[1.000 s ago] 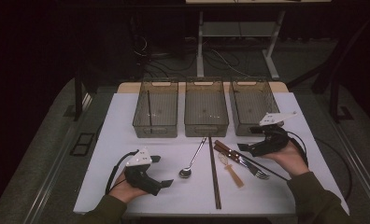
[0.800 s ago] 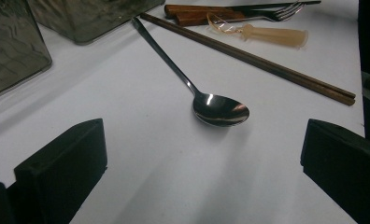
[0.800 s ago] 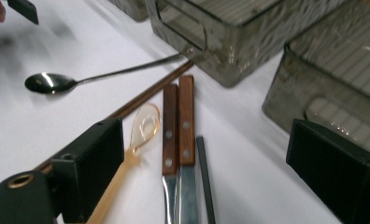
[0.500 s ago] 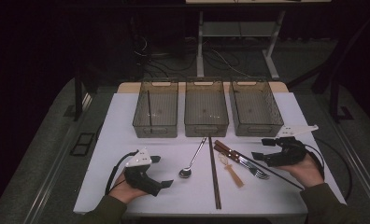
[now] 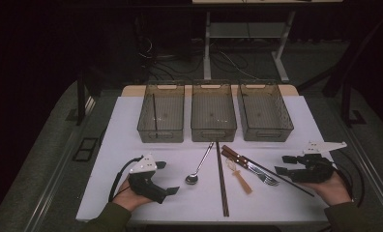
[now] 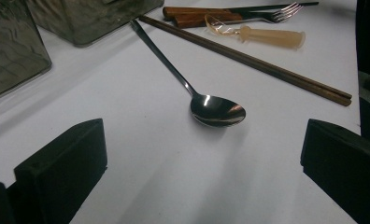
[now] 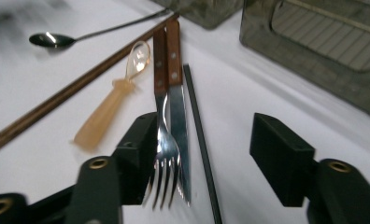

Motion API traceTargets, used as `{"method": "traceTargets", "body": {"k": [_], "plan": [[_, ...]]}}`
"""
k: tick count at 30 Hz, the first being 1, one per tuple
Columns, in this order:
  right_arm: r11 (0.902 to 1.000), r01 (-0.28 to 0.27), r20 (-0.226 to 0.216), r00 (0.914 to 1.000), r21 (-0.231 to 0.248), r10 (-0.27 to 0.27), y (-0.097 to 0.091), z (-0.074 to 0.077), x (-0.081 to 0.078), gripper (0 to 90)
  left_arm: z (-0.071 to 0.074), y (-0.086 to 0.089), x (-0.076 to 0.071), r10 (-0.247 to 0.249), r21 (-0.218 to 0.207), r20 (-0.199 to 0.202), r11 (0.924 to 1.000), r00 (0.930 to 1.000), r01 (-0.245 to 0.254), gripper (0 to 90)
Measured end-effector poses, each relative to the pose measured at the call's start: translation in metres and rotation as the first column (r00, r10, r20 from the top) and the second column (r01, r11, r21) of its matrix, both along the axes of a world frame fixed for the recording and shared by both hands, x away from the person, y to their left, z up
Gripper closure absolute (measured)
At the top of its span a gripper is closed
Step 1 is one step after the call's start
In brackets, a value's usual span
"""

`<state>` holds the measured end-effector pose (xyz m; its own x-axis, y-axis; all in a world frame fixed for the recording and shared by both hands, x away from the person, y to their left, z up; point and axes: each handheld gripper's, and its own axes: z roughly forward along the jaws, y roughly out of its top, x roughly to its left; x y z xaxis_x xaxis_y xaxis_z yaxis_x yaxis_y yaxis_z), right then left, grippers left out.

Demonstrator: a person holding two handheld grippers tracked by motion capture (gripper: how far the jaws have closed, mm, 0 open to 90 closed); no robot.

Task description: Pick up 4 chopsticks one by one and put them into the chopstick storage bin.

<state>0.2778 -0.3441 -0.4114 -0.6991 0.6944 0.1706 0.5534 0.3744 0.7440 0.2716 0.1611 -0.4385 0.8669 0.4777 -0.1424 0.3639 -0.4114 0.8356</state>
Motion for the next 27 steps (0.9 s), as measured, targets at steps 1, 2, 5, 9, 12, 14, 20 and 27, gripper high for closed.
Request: {"method": "traceTargets", "body": {"k": [1, 2, 5, 9, 12, 14, 20, 27], "plan": [[1.0000, -0.007, -0.007, 1.0000, 0.002, 0.007, -0.003, -0.001, -0.002, 47.4, 0.000, 0.000, 0.000, 0.002, 0.002, -0.001, 1.0000, 1.0000, -0.002, 0.0], [1.0000, -0.006, -0.004, 1.0000, 0.001, 0.006, -0.005, -0.002, -0.003, 49.6, 0.000, 0.000, 0.000, 0.003, 0.004, -0.001, 1.0000, 1.0000, -0.003, 0.0], [0.9999, -0.014, -0.022, 0.9997, -0.004, 0.014, -0.008, -0.008, -0.005, 56.8, 0.000, 0.000, 0.000, -0.002, 0.008, 0.001, 1.0000, 1.0000, 0.002, 0.0], [0.9987, -0.037, -0.038, 0.9987, -0.034, 0.036, -0.005, -0.015, -0.001, 63.7, 0.000, -0.001, 0.000, -0.001, 0.007, 0.003, 1.0000, 1.0000, 0.001, 0.0], [0.9936, -0.048, -0.049, 0.9979, -0.102, 0.043, -0.001, -0.019, -0.001, 66.6, 0.000, -0.001, 0.000, -0.004, 0.007, 0.003, 1.0000, 1.0000, 0.004, 0.0], [0.9895, -0.051, -0.050, 0.9977, -0.135, 0.045, 0.000, -0.022, 0.000, 69.3, 0.000, -0.001, 0.000, -0.004, 0.007, 0.002, 1.0000, 1.0000, 0.004, 0.0], [0.9818, -0.064, -0.079, 0.9956, -0.179, 0.050, 0.000, -0.029, 0.004, 76.1, 0.000, -0.001, -0.001, -0.003, 0.007, 0.000, 1.0000, 1.0000, 0.003, 0.0], [0.9784, -0.088, -0.083, 0.9938, -0.187, 0.074, 0.000, -0.032, 0.006, 81.9, -0.001, -0.002, 0.000, -0.005, 0.011, -0.001, 0.9999, 1.0000, 0.005, 0.0]]}}
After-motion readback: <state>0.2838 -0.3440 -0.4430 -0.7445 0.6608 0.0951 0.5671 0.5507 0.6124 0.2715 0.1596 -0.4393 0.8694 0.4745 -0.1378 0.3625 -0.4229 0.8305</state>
